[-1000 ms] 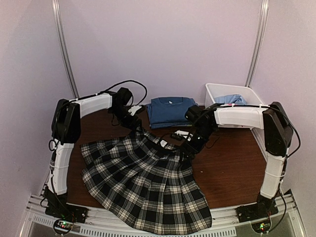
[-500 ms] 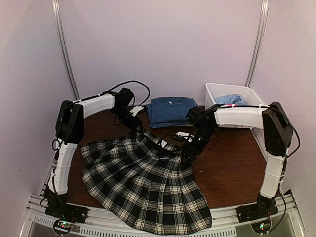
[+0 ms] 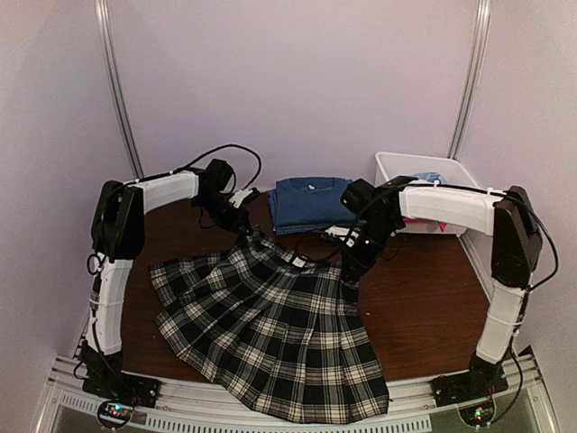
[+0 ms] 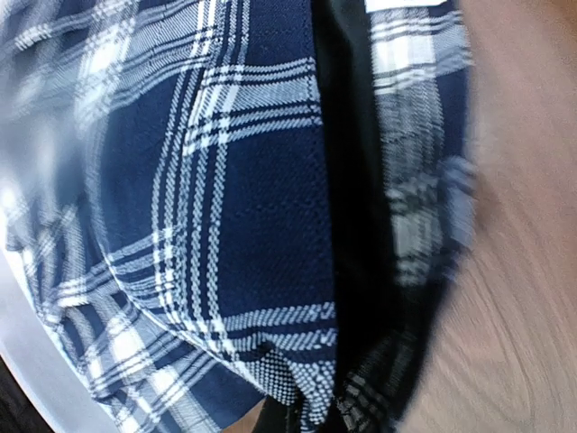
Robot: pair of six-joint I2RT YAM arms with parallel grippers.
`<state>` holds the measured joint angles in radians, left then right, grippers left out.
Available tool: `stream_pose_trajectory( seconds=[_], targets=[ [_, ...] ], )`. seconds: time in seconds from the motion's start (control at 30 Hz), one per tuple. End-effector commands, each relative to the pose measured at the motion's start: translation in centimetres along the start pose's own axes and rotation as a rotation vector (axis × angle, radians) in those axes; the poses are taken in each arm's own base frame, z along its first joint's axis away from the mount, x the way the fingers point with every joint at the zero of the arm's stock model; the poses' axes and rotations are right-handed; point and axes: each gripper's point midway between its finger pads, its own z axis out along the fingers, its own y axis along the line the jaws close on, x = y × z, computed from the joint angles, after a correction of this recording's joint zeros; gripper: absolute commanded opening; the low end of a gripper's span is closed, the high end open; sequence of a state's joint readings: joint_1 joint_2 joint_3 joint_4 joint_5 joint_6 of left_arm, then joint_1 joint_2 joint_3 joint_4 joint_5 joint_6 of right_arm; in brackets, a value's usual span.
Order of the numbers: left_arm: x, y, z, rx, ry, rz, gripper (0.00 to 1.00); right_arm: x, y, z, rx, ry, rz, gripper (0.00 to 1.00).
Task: Fold and stack the mixed laundry pile
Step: Pick up the flattened skirt from the center of the board, then place the flattened skirt at the center of the board.
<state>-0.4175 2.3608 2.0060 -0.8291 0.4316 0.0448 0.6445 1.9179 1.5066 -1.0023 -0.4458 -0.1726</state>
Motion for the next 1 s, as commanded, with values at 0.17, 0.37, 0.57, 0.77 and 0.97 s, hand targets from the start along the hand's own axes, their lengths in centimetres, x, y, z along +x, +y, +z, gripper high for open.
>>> stream_pose_trajectory(
  seconds=[0.17, 0.37, 0.57, 0.77, 0.97],
  targets=[
    [-9.6, 1.3, -22.2, -0.004, -0.643, -0.159, 0.0, 3.9, 3.0, -8.0, 0.039, -0.043, 0.182, 0.0],
    [-11.8, -3.3, -31.0, 0.002, -0.783, -0.043, 0.0, 2.3, 9.3, -11.2, -0.041, -0.087, 0.083, 0.0],
    [-9.3, -7.0, -39.7, -0.153, -0.91, 0.04, 0.0, -0.6, 18.8, -14.4, -0.184, -0.145, -0.065, 0.0],
    [-7.9, -9.0, -47.8, -0.32, -1.029, 0.048, 0.0, -0.7, 22.9, -15.1, -0.189, -0.118, -0.155, 0.0],
    [-10.7, -8.1, -46.5, -0.252, -1.004, 0.028, 0.0, 0.2, 22.5, -15.0, -0.348, -0.162, 0.003, 0.0]
  ],
)
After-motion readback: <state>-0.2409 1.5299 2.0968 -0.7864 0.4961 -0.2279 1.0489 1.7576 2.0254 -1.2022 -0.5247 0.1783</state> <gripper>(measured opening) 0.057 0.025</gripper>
